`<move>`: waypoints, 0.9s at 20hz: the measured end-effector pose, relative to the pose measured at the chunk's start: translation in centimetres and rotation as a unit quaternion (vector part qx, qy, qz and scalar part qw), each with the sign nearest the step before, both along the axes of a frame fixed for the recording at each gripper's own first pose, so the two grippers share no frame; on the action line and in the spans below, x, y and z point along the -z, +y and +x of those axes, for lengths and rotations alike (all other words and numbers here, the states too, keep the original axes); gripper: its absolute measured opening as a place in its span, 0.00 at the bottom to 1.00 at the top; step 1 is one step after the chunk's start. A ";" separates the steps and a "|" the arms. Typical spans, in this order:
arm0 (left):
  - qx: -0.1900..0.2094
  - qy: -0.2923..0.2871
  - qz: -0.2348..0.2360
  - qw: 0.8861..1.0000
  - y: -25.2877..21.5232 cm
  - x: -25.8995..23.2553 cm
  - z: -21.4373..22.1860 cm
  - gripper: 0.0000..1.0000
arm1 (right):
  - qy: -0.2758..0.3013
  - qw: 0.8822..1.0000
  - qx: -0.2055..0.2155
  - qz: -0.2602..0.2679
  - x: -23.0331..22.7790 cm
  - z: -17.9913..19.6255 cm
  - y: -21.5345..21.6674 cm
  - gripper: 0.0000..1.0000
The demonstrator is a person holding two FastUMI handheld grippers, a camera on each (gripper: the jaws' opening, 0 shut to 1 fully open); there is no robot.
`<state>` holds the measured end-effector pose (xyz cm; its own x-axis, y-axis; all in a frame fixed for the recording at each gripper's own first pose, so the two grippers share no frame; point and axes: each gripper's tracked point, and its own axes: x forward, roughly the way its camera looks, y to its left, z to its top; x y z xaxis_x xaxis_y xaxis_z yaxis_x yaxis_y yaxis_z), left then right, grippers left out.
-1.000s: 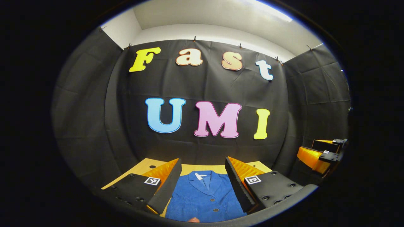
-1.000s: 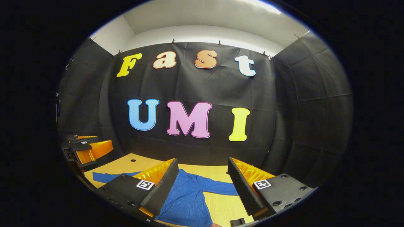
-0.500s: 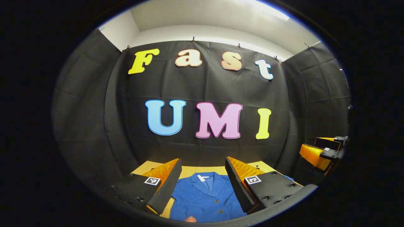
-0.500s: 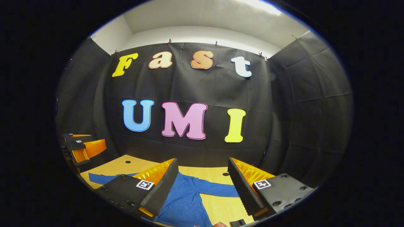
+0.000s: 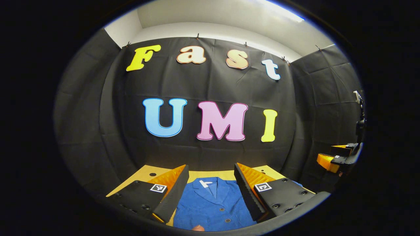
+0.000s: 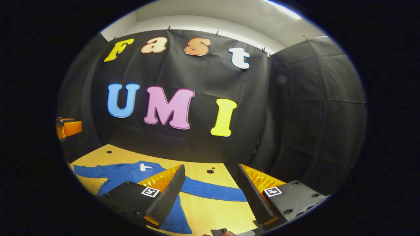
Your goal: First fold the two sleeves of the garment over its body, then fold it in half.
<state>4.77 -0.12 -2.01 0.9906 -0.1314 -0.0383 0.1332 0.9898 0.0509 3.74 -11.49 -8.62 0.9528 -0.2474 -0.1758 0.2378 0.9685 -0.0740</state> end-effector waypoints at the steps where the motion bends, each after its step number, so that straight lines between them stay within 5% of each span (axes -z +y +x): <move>1: 0.002 0.001 0.000 1.000 -0.4 0.3 0.3 0.80 | 0.009 1.000 0.010 0.006 1.0 0.3 -1.5 0.99; 9: -0.016 0.016 0.022 1.000 -3.3 1.5 3.1 0.79 | 0.135 0.984 0.067 0.094 17.1 5.9 -13.4 0.99; 14: -0.059 0.054 0.031 0.996 -4.9 2.8 5.6 0.80 | 0.215 0.952 0.105 0.192 29.8 10.6 -18.4 1.00; 18: -0.072 0.089 0.057 0.992 -6.9 5.0 7.2 0.80 | 0.281 0.926 0.132 0.217 37.0 11.6 -21.9 0.98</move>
<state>12.02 -7.05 -6.98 0.9752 0.0258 -0.2200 0.0080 0.9884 0.1516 15.32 -33.41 -45.64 0.5977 -0.2486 -0.7622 0.5120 0.8499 0.1243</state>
